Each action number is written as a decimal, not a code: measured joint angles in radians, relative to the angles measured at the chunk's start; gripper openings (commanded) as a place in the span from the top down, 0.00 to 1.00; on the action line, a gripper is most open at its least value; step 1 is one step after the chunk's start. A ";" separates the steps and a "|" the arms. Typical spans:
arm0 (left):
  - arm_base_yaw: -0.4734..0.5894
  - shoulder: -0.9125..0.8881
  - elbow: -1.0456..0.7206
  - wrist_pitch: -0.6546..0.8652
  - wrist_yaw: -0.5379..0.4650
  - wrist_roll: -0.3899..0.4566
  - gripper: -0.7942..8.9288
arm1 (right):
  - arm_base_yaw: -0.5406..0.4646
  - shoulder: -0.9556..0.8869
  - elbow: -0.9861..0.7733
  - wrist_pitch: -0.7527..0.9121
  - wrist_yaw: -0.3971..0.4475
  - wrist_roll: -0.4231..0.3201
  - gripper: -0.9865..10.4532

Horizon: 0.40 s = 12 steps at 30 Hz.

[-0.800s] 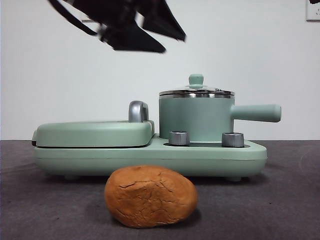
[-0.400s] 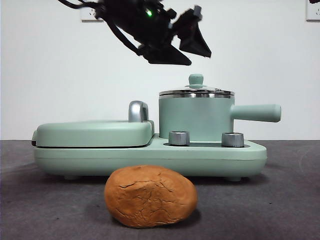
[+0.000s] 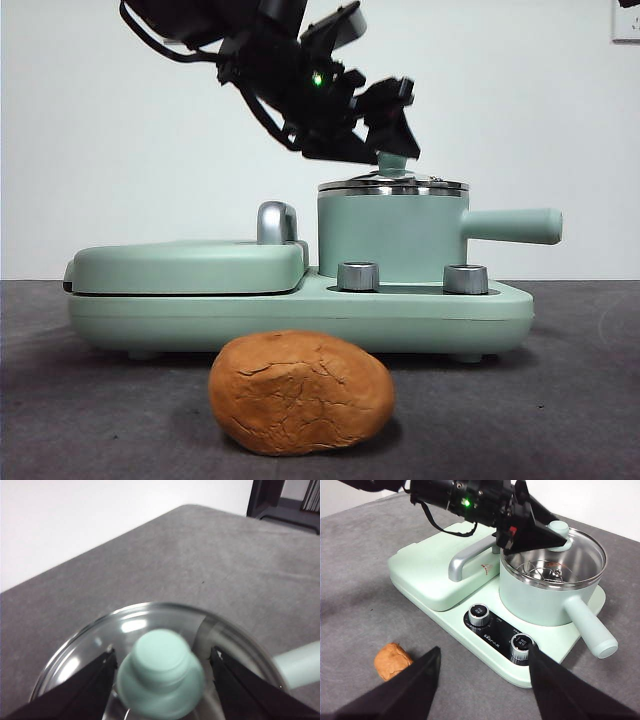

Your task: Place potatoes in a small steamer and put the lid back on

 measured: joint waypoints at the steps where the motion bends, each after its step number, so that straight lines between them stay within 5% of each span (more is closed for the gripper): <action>1: 0.003 0.003 0.000 -0.002 0.000 0.000 0.60 | 0.000 0.000 0.000 0.000 0.000 0.000 0.67; 7: 0.010 0.004 0.000 0.007 0.000 0.004 0.61 | 0.000 0.000 0.000 0.000 0.000 0.001 0.67; 12: 0.010 0.004 0.000 0.013 0.000 0.008 0.73 | 0.000 0.000 0.000 0.000 0.000 0.001 0.67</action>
